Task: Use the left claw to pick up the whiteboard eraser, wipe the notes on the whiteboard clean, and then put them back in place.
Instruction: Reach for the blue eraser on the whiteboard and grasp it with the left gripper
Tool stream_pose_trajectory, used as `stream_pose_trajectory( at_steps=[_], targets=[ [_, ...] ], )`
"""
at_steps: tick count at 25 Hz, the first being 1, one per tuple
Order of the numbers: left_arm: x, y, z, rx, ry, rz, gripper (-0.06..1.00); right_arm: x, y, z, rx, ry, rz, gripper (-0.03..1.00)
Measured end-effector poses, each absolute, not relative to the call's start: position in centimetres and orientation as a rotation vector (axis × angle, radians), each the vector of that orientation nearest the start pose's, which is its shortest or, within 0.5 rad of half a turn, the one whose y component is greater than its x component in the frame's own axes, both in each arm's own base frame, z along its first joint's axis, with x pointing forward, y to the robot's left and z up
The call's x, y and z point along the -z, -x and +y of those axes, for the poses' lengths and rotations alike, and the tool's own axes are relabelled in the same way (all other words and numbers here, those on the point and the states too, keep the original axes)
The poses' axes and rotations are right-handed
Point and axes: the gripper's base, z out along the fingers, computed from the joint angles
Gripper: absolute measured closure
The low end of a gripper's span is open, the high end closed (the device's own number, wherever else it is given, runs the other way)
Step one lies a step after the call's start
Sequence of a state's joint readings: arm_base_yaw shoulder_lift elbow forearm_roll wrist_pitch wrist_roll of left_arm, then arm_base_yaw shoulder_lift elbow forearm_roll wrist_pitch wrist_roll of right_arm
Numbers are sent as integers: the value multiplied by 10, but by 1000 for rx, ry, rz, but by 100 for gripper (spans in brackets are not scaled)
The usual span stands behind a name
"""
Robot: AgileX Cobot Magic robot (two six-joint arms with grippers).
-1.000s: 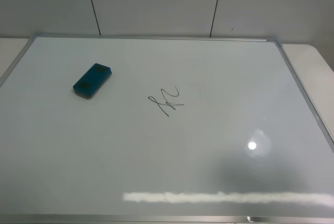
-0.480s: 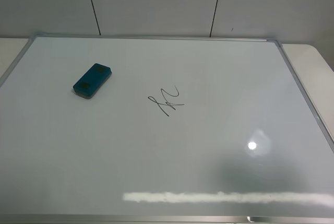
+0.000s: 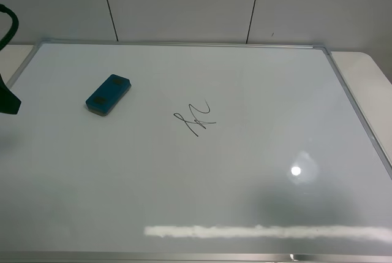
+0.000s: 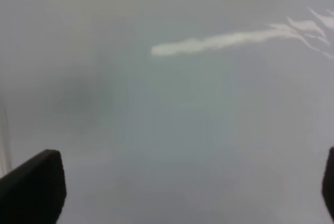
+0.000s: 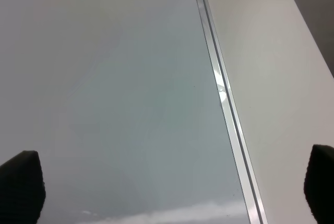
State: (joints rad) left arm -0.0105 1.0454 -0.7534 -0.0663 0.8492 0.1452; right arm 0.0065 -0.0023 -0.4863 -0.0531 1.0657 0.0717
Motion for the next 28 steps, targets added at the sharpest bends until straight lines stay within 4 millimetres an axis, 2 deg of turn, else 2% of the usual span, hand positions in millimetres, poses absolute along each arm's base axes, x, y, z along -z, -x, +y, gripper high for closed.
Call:
stream_pose_trajectory(
  at_steps=[11, 22, 28],
  targets=[
    [-257, -240, -30, 57, -343, 2728, -5, -273, 4, -4, 15, -69, 2058, -2],
    [-225, -289, -44, 53, -403, 2765, -5, -273, 4, -4, 15, -69, 2058, -2],
    [-214, -314, -48, 52, -408, 2774, -5, -273, 4, -4, 15, -69, 2058, -2]
  ],
)
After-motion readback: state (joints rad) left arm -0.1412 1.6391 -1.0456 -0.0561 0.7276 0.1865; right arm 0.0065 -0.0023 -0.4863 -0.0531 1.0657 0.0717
